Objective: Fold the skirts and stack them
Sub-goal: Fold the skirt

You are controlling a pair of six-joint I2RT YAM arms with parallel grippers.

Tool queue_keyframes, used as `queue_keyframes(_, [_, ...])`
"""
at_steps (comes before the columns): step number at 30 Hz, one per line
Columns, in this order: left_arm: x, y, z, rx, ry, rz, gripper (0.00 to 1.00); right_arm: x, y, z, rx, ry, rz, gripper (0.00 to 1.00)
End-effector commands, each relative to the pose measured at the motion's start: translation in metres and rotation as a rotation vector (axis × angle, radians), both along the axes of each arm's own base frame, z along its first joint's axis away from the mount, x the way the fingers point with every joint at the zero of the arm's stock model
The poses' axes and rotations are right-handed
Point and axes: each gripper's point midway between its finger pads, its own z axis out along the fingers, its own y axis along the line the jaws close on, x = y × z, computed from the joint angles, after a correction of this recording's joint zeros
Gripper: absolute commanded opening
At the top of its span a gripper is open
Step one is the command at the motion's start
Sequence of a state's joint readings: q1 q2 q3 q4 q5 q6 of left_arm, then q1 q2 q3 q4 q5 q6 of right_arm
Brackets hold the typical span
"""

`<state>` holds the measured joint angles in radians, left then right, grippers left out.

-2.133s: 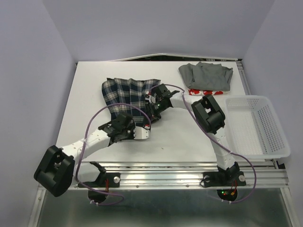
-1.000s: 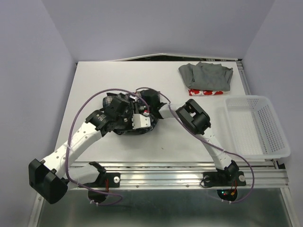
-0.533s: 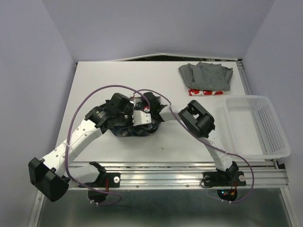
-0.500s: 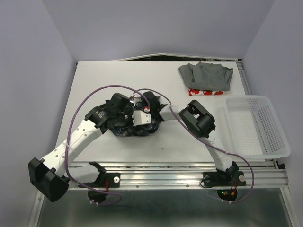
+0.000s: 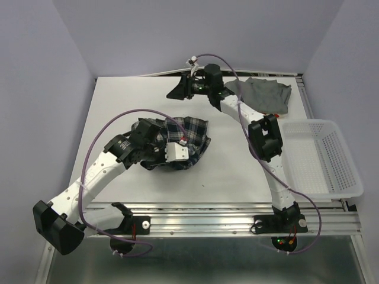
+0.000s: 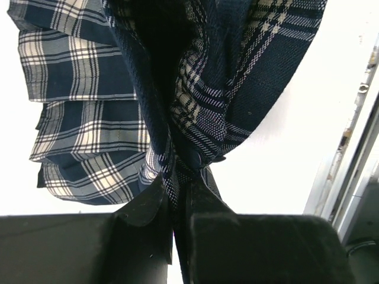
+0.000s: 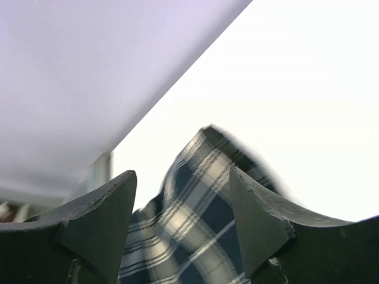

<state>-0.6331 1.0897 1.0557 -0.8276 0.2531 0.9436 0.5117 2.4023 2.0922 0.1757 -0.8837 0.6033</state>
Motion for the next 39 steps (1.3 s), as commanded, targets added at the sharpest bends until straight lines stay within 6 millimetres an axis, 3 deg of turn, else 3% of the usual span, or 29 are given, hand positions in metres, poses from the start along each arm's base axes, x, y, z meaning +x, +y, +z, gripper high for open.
queue_keyframes(1, [-0.009,-0.014,0.021,-0.074,0.007,-0.046,0.00,0.023,0.009,-0.050,-0.071,-0.050,-0.082,0.69])
queue_keyframes(5, [-0.007,-0.014,0.027,-0.070,0.001,-0.046,0.00,0.023,0.008,-0.095,-0.108,-0.018,-0.076,0.66])
queue_keyframes(8, [-0.007,-0.020,0.037,-0.072,0.016,-0.048,0.00,0.018,0.004,-0.116,-0.136,0.001,-0.084,0.55])
queue_keyframes(9, [-0.005,-0.025,0.045,-0.092,0.023,-0.044,0.00,0.007,0.002,-0.128,-0.143,0.046,-0.052,0.50])
queue_keyframes(11, [-0.001,-0.030,0.051,-0.102,0.028,-0.034,0.00,-0.011,0.005,-0.128,-0.138,0.067,-0.011,0.47])
queue_keyframes(12, [0.001,-0.032,0.054,-0.107,0.026,-0.022,0.00,-0.027,0.004,-0.144,-0.160,0.102,0.013,0.45])
queue_keyframes(14, [0.015,-0.035,0.058,-0.102,0.001,0.006,0.00,-0.043,0.007,-0.138,-0.157,0.084,0.034,0.43])
queue_keyframes(17, [0.038,-0.038,0.061,-0.087,-0.052,0.067,0.00,-0.076,0.011,-0.149,-0.163,0.141,0.098,0.38])
queue_keyframes(21, [0.068,-0.039,0.044,-0.035,-0.107,0.136,0.00,-0.109,0.012,-0.147,-0.130,0.223,0.162,0.36])
queue_keyframes(24, [0.085,-0.042,0.029,-0.019,-0.157,0.148,0.00,-0.119,0.008,-0.148,-0.122,0.243,0.181,0.36])
queue_keyframes(28, [0.100,-0.040,-0.008,0.028,-0.167,0.167,0.00,-0.129,0.004,-0.143,-0.109,0.258,0.206,0.35])
queue_keyframes(35, [0.116,-0.042,-0.048,0.030,-0.203,0.172,0.00,-0.132,0.003,-0.140,-0.109,0.260,0.216,0.36])
queue_keyframes(39, [0.111,-0.044,-0.060,0.029,-0.173,0.156,0.00,-0.112,0.009,-0.128,-0.125,0.188,0.161,0.49])
